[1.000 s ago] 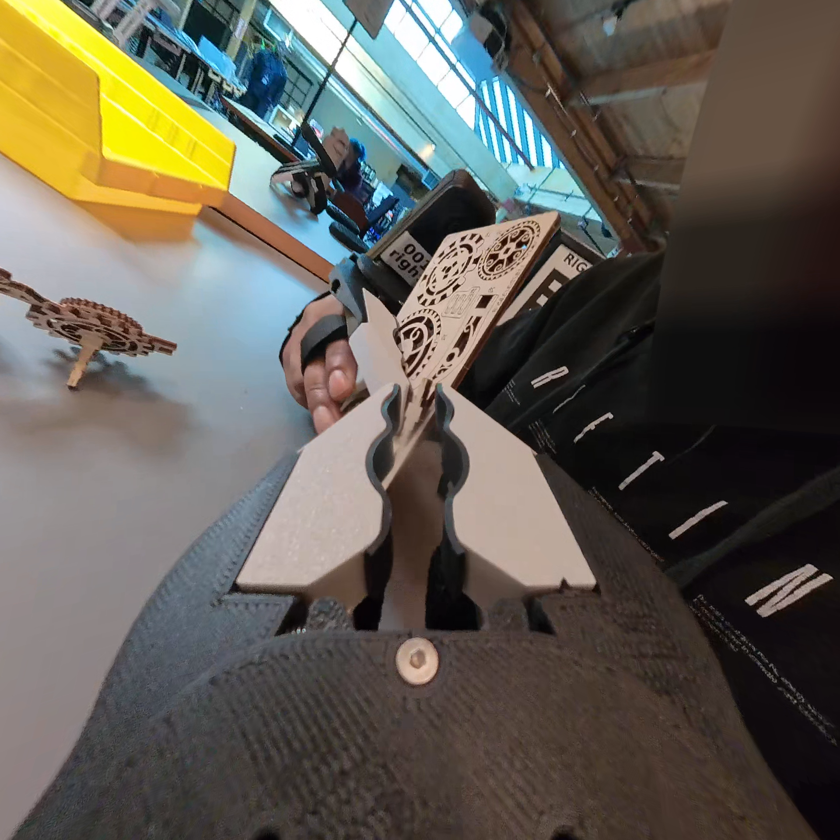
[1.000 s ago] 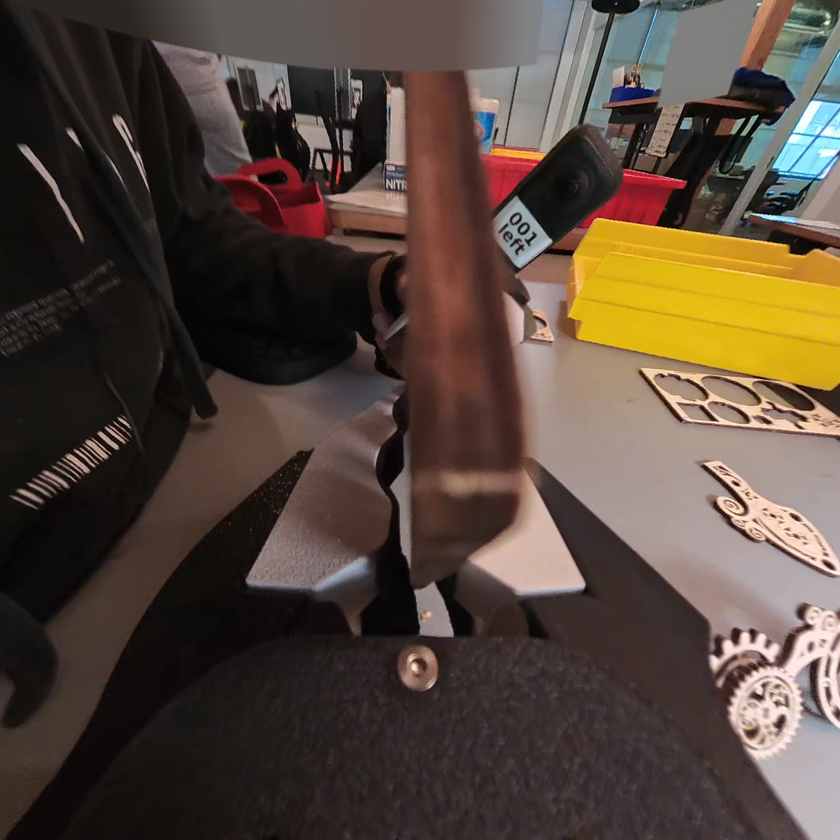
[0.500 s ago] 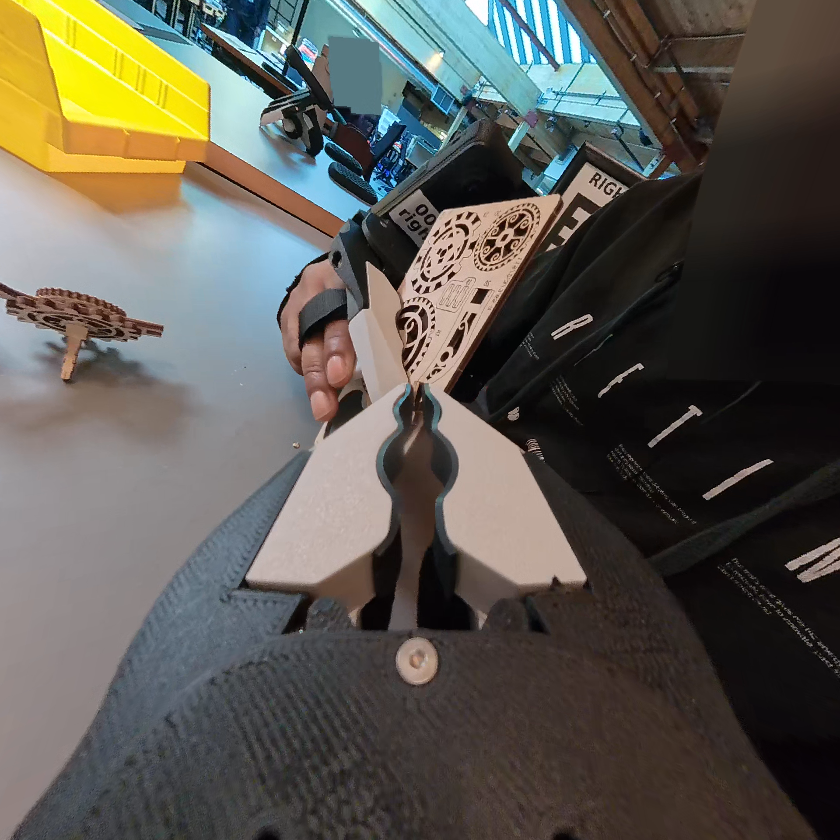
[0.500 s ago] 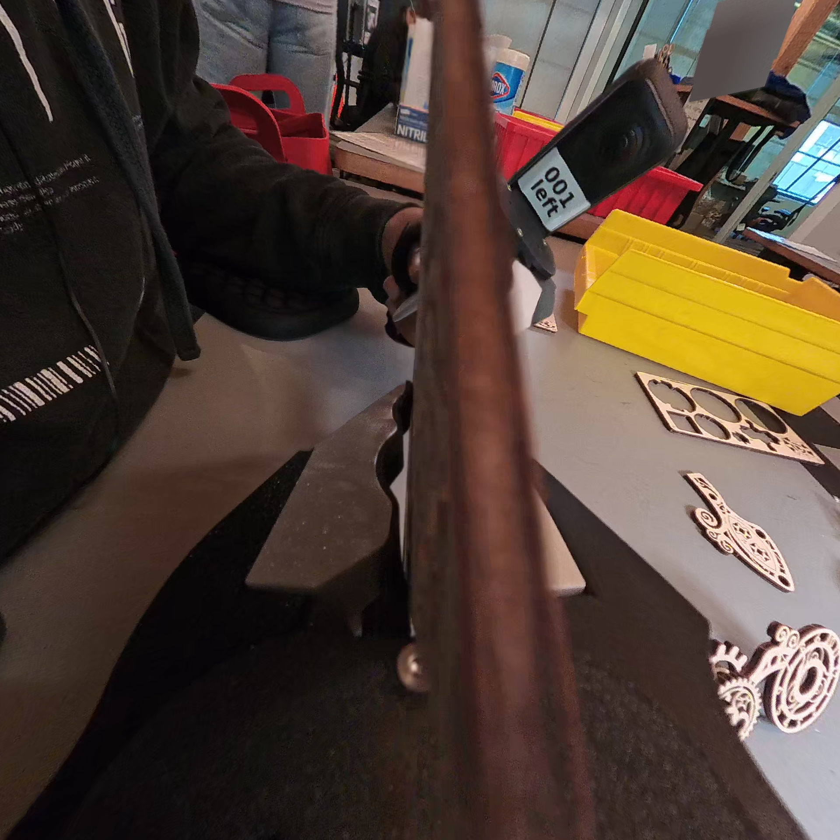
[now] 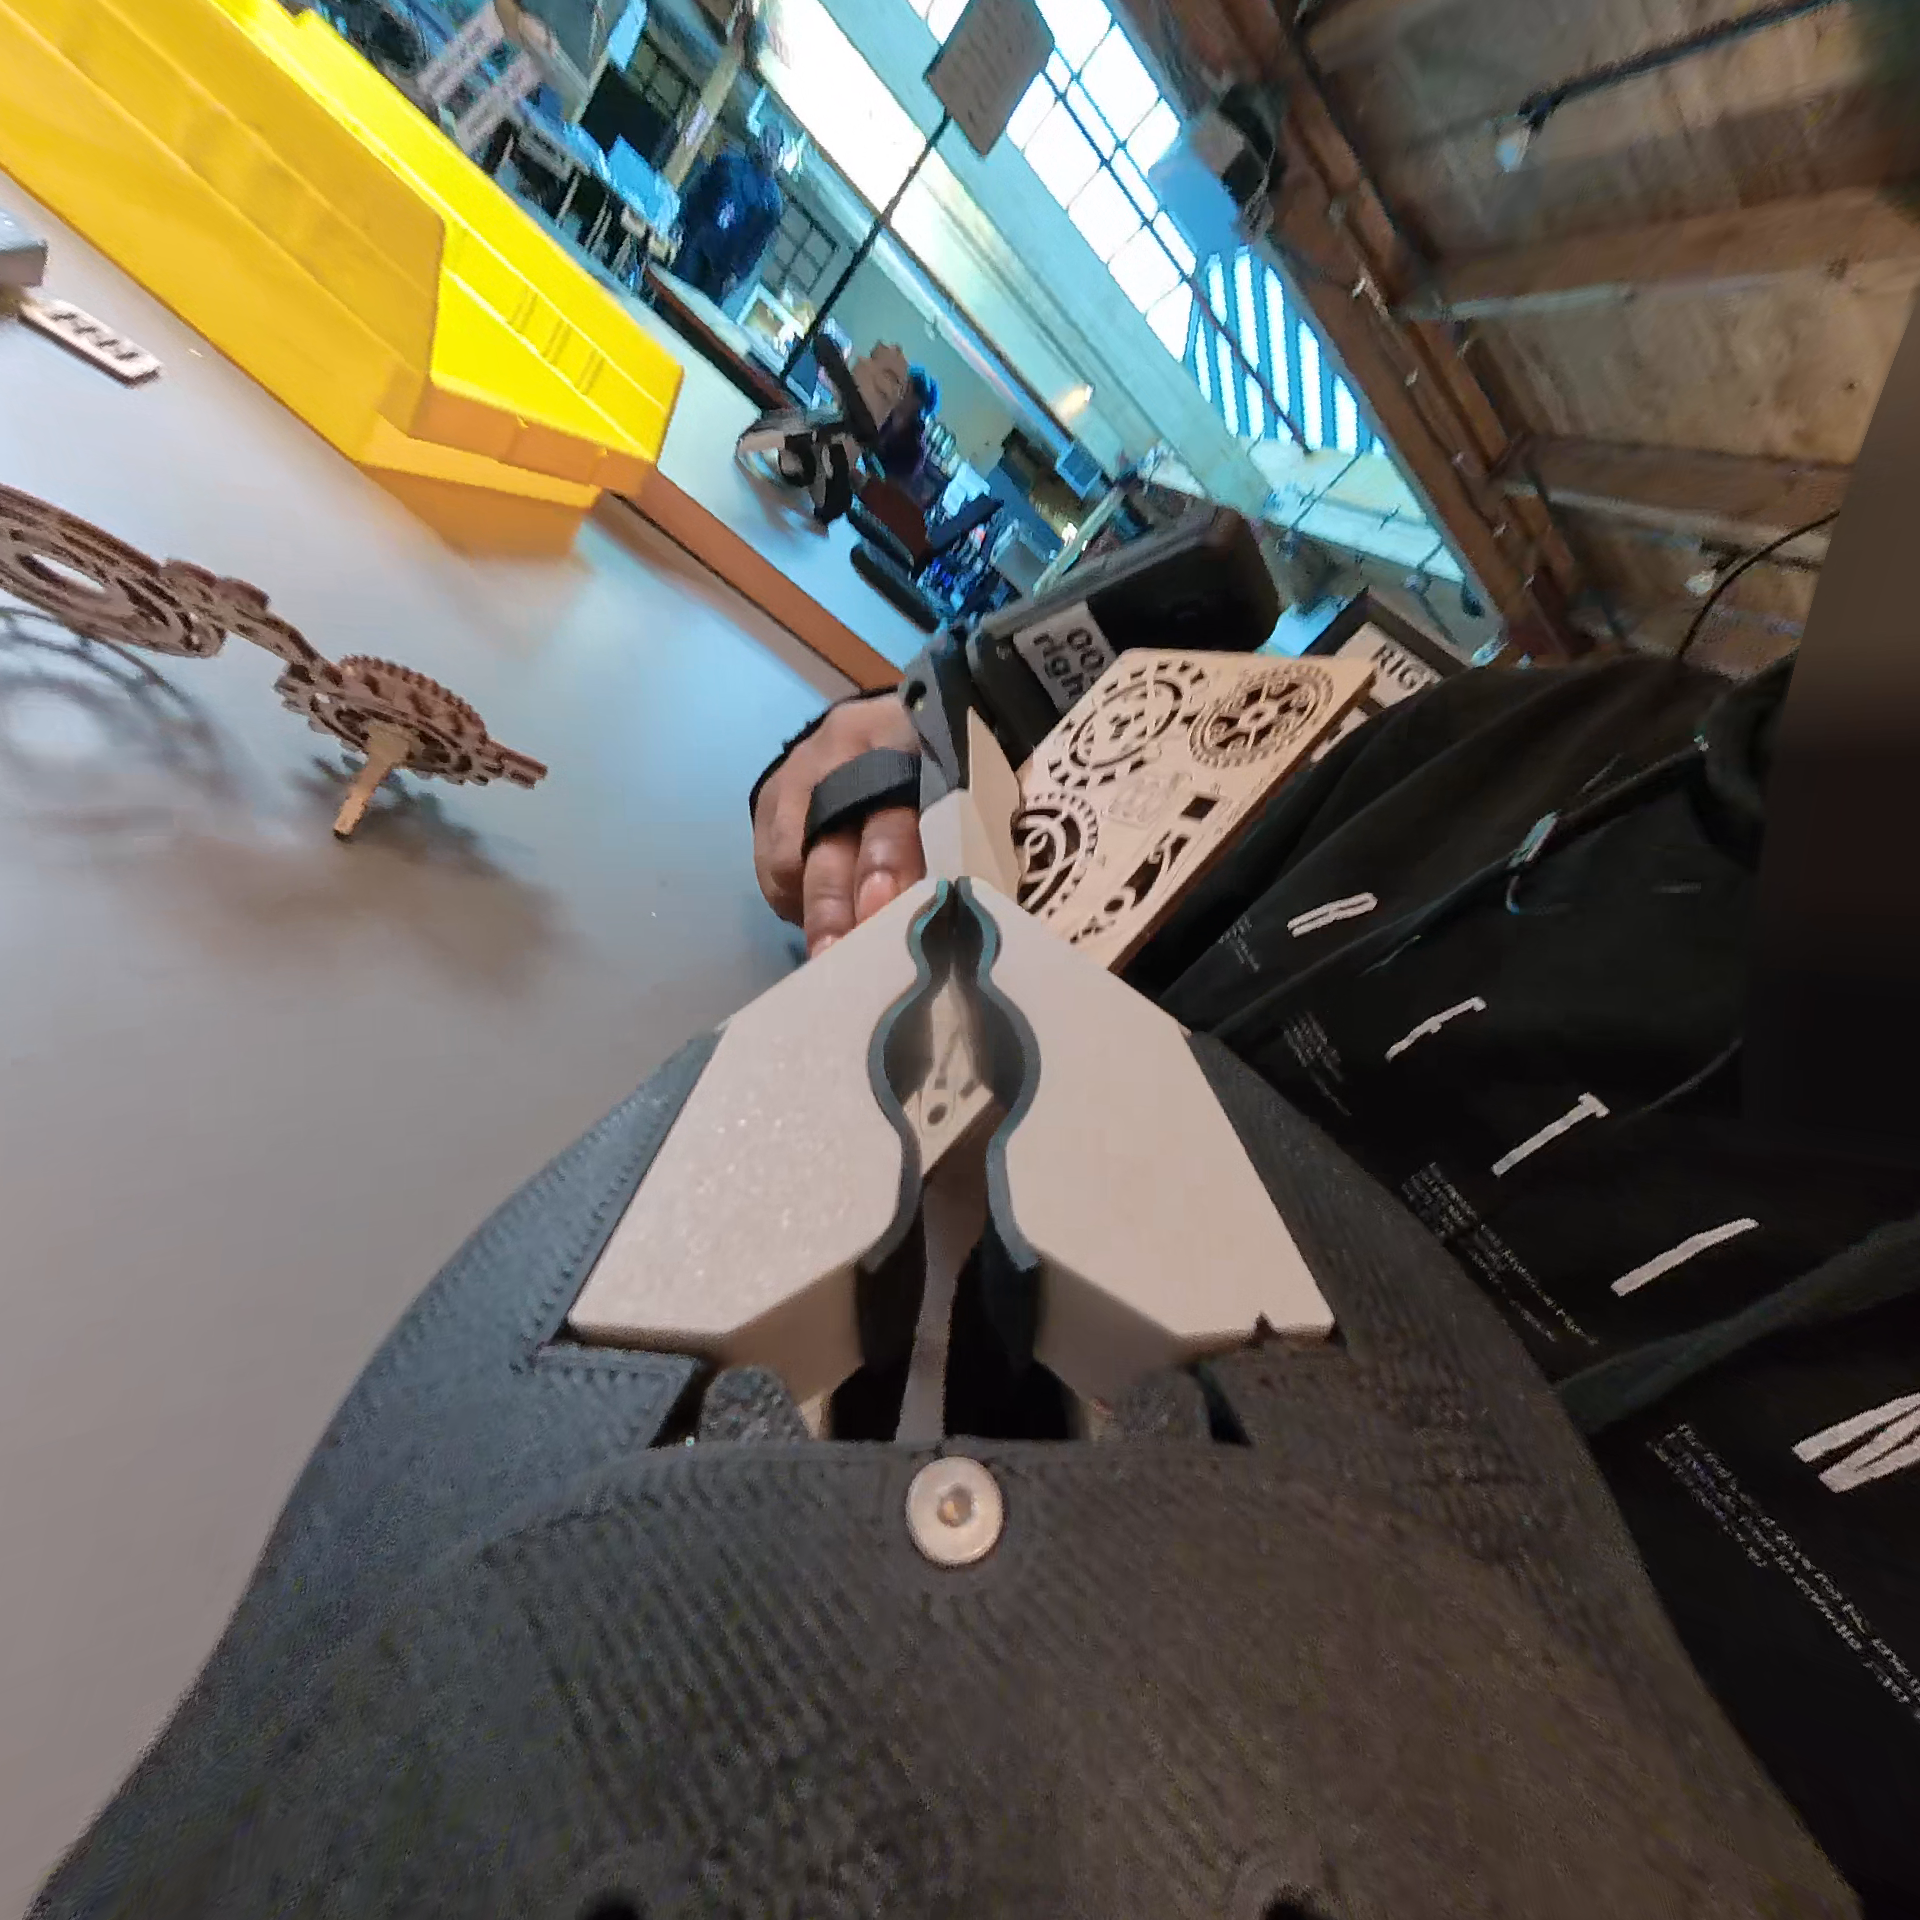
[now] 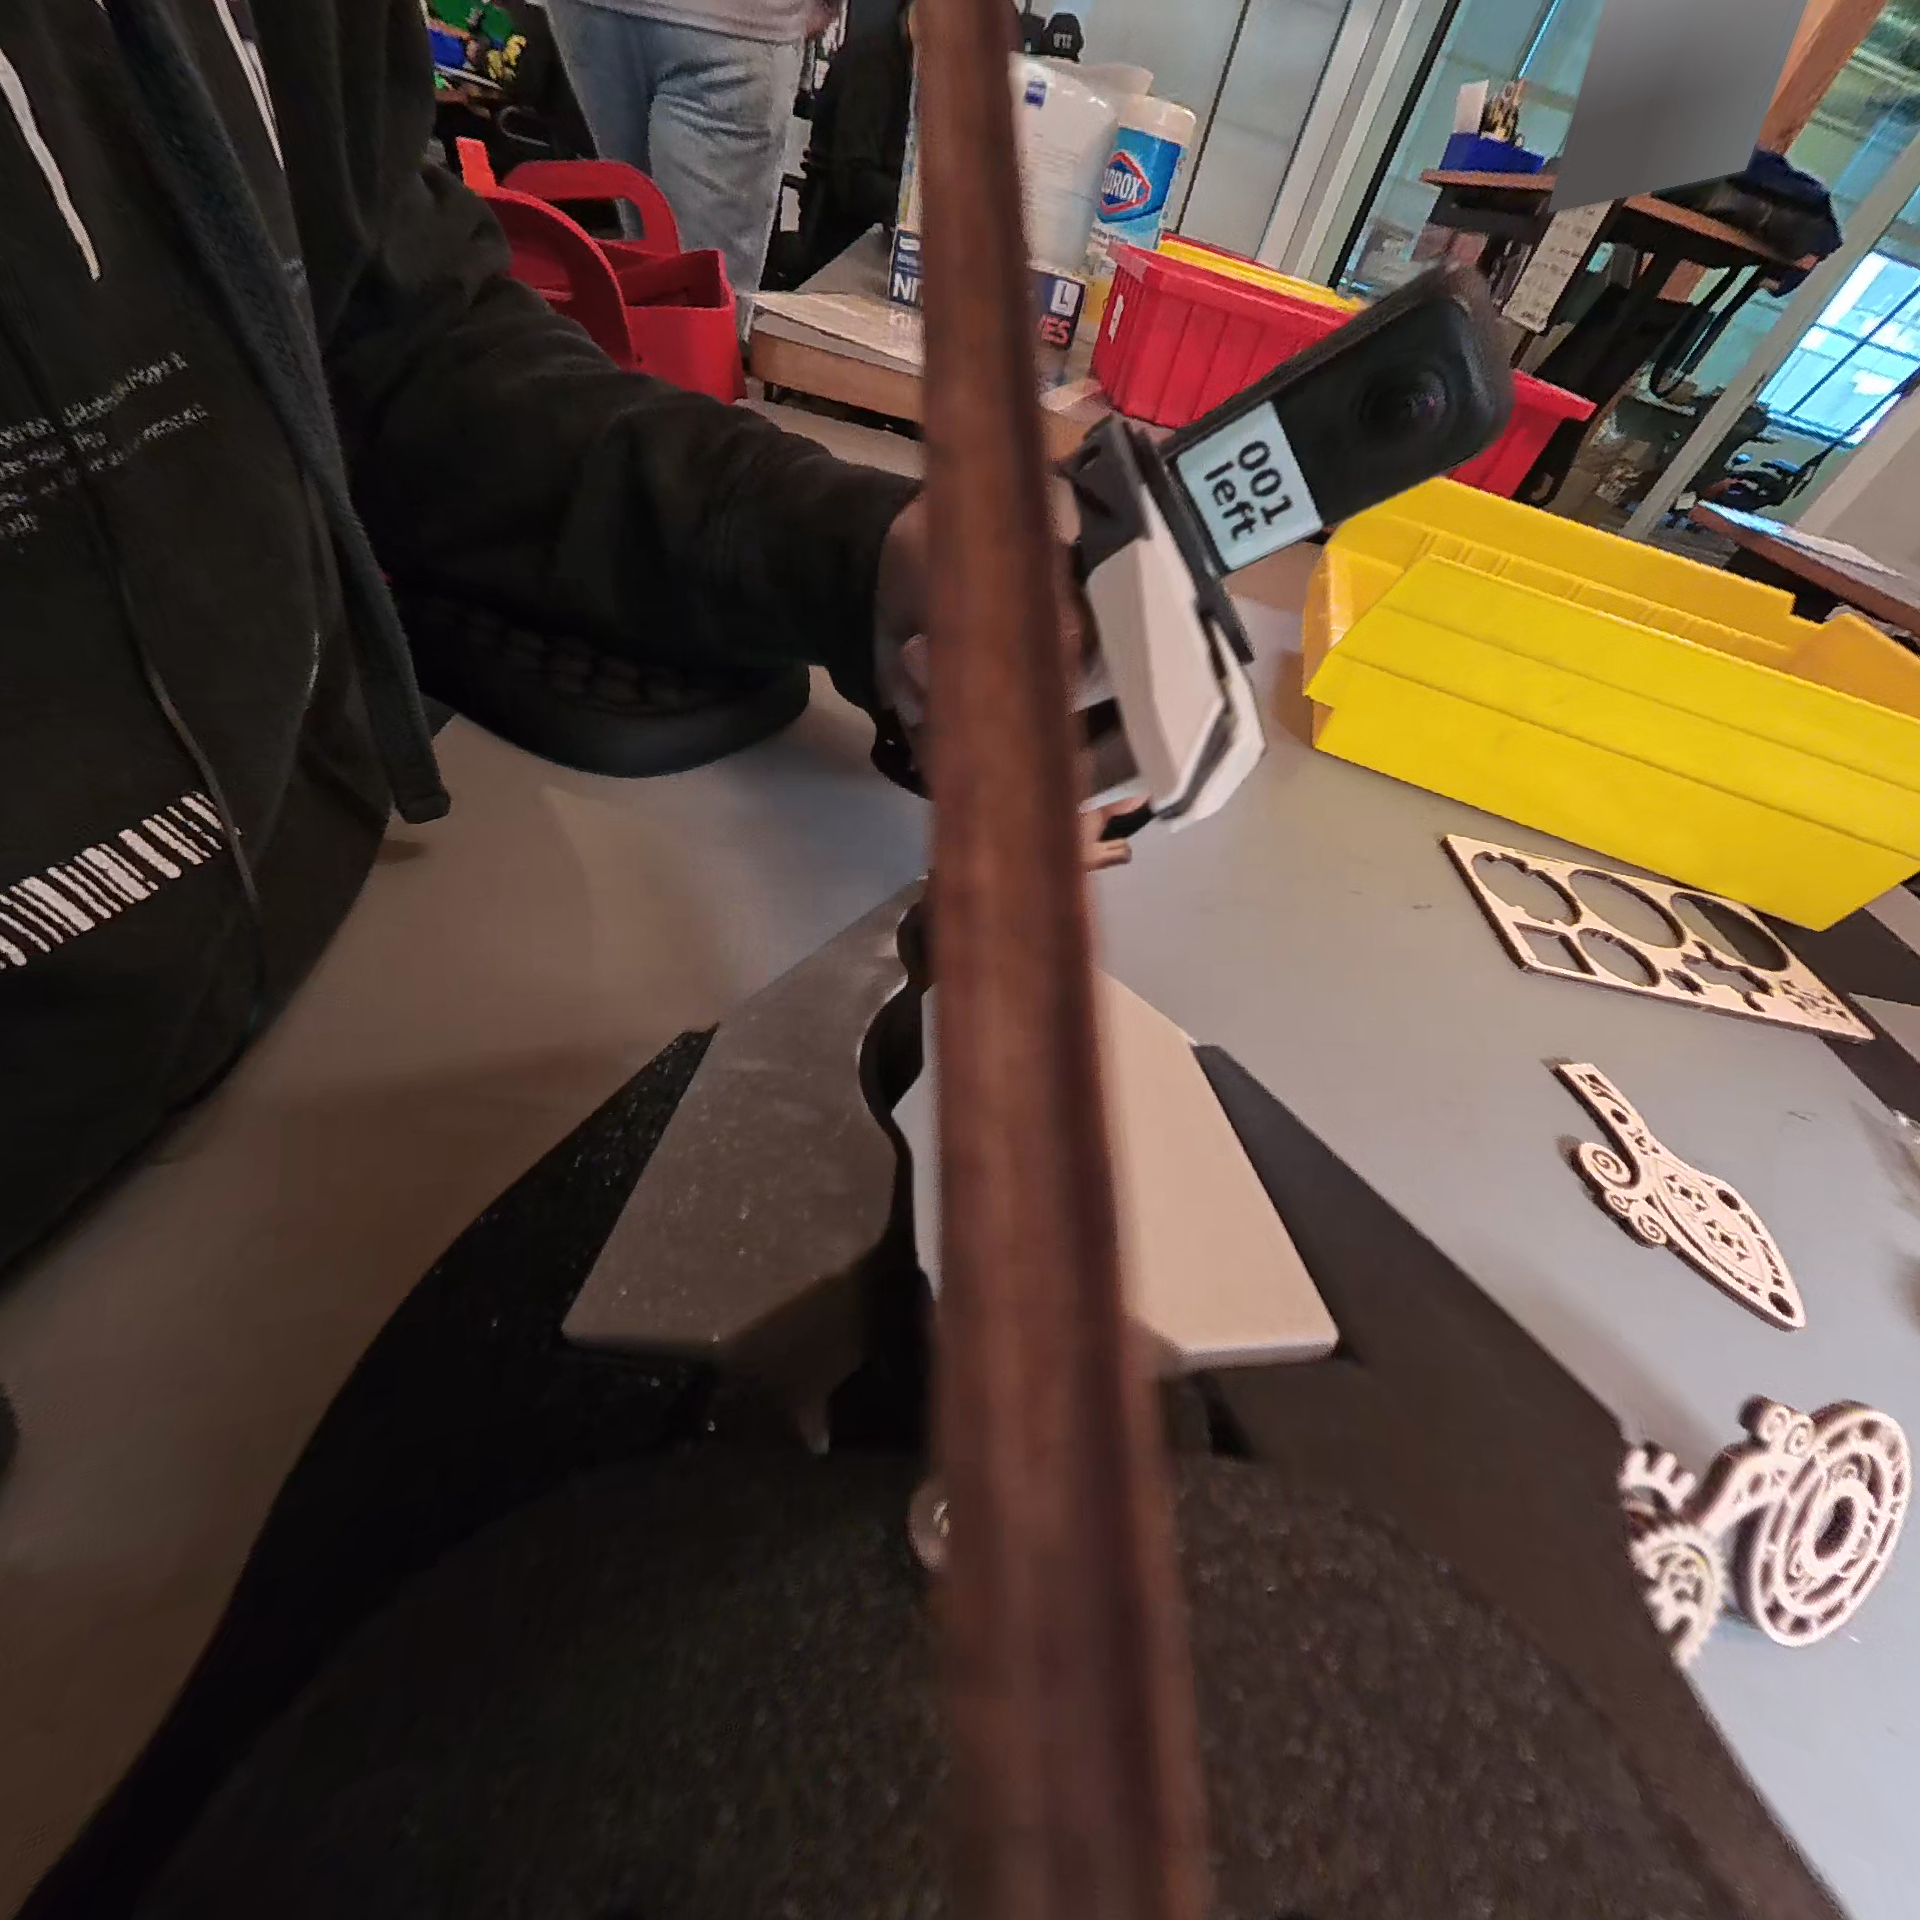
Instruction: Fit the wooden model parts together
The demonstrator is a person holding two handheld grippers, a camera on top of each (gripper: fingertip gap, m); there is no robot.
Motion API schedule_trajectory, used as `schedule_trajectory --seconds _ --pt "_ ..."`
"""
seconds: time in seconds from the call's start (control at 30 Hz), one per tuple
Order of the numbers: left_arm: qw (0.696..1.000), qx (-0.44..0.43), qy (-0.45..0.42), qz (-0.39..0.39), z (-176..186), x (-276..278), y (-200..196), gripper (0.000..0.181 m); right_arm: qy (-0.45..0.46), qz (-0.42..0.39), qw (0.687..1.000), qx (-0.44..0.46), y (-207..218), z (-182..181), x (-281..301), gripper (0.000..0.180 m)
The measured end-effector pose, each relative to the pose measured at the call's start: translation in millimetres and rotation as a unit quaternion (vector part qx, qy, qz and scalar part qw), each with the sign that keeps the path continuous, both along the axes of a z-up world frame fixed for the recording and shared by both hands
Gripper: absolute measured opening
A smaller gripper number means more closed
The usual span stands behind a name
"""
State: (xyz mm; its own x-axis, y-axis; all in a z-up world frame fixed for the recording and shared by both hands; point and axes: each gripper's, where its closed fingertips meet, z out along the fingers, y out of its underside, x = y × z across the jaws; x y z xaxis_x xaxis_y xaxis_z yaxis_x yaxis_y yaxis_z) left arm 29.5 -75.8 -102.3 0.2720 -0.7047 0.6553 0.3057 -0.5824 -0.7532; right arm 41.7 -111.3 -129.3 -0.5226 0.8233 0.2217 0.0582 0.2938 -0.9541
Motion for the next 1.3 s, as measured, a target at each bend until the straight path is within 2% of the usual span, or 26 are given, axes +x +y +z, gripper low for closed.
schedule_trajectory --seconds 0.27,0.4,0.47,0.57,0.77,0.87,1.0,1.3 --pt "0.999 -0.005 -0.003 0.037 -1 -16 7 0.000 0.003 -0.016 1.000 -0.024 5 2 -7 0.000" --pt "0.999 -0.003 0.004 0.040 -1 -18 7 0.000 0.013 -0.027 1.000 -0.007 7 3 -7 0.000" --pt "0.999 0.003 0.000 0.033 2 -17 5 0.000 0.019 -0.032 0.999 0.008 8 3 -7 0.000" --pt "1.000 0.010 0.008 0.020 3 -12 2 0.011 0.027 -0.032 0.999 0.027 7 3 -5 0.000" --pt "0.999 -0.016 0.019 -0.045 -7 8 -10 0.020 0.028 -0.030 0.998 0.042 7 1 -5 0.000" --pt "0.998 -0.024 0.045 -0.048 -17 15 -11 0.004 0.024 -0.029 0.998 0.053 5 -3 -5 0.001" --pt "0.996 -0.016 0.087 -0.026 -22 10 -8 0.002 0.014 -0.034 0.997 0.072 6 -8 -6 0.000" --pt "0.998 -0.063 0.024 -0.003 -24 5 3 0.001 0.005 -0.050 0.994 0.100 14 -8 -9 0.000"
